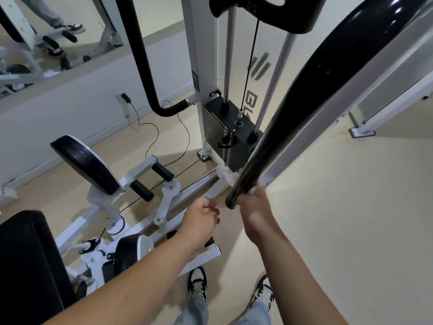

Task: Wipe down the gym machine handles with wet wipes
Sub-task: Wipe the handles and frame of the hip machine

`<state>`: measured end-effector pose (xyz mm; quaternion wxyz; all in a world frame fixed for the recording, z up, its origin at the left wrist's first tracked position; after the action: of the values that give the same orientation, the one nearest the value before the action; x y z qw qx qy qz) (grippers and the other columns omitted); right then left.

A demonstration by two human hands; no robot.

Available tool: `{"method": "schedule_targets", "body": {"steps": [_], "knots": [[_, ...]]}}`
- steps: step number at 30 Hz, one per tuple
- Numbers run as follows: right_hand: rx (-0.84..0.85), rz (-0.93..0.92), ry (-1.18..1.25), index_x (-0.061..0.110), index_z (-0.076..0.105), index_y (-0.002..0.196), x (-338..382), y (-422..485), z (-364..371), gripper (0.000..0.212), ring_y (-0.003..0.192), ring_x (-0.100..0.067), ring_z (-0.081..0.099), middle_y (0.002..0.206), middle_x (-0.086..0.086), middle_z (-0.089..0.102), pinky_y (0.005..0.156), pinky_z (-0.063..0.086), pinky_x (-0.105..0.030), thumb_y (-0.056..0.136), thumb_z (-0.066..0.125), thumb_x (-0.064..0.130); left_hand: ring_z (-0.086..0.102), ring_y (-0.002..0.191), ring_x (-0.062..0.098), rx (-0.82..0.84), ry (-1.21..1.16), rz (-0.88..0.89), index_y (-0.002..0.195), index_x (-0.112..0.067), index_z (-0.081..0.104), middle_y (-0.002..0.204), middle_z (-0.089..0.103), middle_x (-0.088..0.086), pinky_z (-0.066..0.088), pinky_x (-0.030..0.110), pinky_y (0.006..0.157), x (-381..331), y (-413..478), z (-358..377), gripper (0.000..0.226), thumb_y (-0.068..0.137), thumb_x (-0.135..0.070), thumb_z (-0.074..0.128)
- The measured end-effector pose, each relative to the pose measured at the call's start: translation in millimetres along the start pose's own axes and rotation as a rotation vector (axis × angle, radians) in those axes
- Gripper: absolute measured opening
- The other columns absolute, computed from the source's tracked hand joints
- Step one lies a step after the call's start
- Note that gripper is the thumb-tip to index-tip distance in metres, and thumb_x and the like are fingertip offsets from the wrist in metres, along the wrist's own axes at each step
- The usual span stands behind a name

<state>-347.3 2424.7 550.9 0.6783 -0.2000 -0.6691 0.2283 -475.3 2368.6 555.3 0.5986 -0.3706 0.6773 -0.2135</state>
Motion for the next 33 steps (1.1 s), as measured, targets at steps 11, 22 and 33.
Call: {"method": "schedule_targets", "body": {"steps": [11, 22, 33], "knots": [[0.131, 0.174, -0.349, 0.02, 0.047, 0.134, -67, 39, 2, 0.046, 0.108, -0.026, 0.055, 0.113, -0.004, 0.058, 0.09, 0.045, -0.038, 0.093, 0.041, 0.0, 0.071, 0.104, 0.027, 0.018, 0.009, 0.021, 0.115, -0.019, 0.063, 0.105, 0.073, 0.004, 0.056, 0.047, 0.096, -3, -26, 0, 0.02, 0.102, -0.009, 0.052], [0.085, -0.034, -0.101, 0.048, 0.034, 0.148, -12, -26, -8, 0.059, 0.115, 0.001, 0.048, 0.126, 0.021, 0.053, 0.101, 0.045, -0.035, 0.101, 0.044, 0.014, 0.069, 0.083, 0.019, 0.06, -0.068, 0.043, 0.112, -0.015, 0.063, 0.103, 0.072, 0.01, 0.059, 0.036, 0.081, 15, -46, 17, 0.026, 0.098, 0.0, 0.048], [0.288, 0.288, 0.105, 0.004, 0.068, 0.106, -39, -68, -92, 0.042, 0.084, -0.032, 0.057, 0.094, -0.018, 0.063, 0.075, 0.043, -0.041, 0.065, 0.063, 0.012, 0.068, 0.092, 0.018, -0.042, -0.084, 0.025, 0.108, -0.025, 0.071, 0.098, 0.074, -0.003, 0.056, 0.041, 0.093, 40, -101, 57, 0.038, 0.079, -0.049, 0.079]]}}
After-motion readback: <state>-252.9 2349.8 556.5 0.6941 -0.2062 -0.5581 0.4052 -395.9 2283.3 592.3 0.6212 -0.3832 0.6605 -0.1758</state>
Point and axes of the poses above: each hand's wrist, its own y-axis towards the middle knuckle, its own z-axis out of the palm, x = y × z, the point moved 3 cm from there along y, towards the middle knuckle
